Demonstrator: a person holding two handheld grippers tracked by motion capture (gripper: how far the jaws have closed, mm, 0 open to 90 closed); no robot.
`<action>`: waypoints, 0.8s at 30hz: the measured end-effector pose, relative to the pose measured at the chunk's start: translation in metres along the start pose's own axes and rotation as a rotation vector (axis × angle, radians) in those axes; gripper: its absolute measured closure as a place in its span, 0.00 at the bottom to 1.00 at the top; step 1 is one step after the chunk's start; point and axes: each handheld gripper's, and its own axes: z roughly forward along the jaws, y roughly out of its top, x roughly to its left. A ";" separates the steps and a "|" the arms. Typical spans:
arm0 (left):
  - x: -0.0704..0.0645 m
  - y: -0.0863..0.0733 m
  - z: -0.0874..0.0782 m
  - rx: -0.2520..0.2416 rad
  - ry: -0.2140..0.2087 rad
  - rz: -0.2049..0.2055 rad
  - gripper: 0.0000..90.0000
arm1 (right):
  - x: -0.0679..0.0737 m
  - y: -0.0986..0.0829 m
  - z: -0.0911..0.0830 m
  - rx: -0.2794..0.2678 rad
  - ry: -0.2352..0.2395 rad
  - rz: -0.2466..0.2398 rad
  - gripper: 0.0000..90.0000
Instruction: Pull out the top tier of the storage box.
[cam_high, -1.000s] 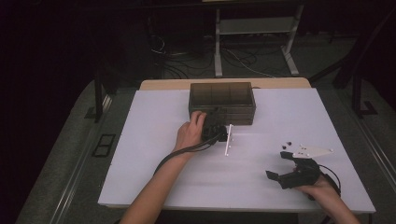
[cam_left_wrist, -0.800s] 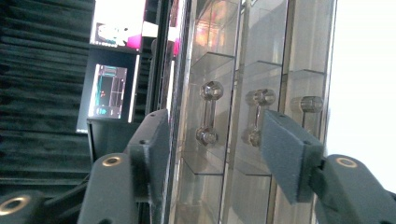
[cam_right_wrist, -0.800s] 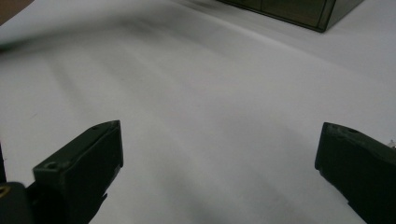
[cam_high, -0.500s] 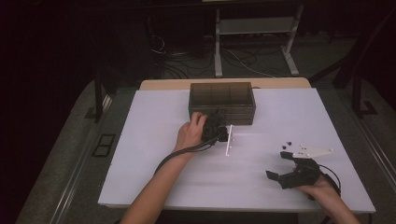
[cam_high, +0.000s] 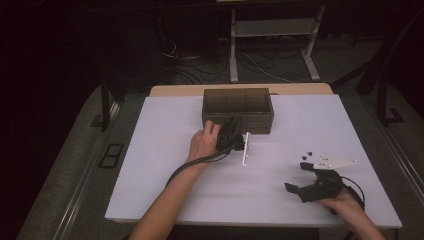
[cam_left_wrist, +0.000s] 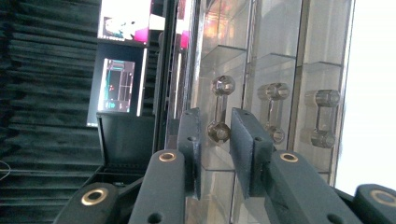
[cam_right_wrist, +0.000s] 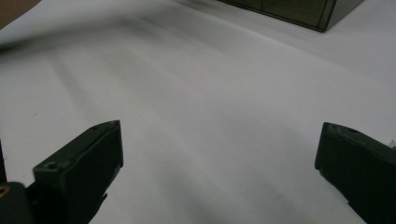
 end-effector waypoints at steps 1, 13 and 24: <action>0.000 0.000 0.000 0.008 0.001 0.012 0.84 | 0.000 0.000 0.000 0.000 0.000 -0.001 0.01; -0.005 0.002 0.002 0.029 0.023 0.051 0.86 | 0.000 0.000 0.000 -0.002 -0.001 -0.001 0.01; -0.010 0.005 0.002 0.055 0.057 0.084 0.89 | 0.000 0.000 -0.001 -0.002 0.000 0.000 0.01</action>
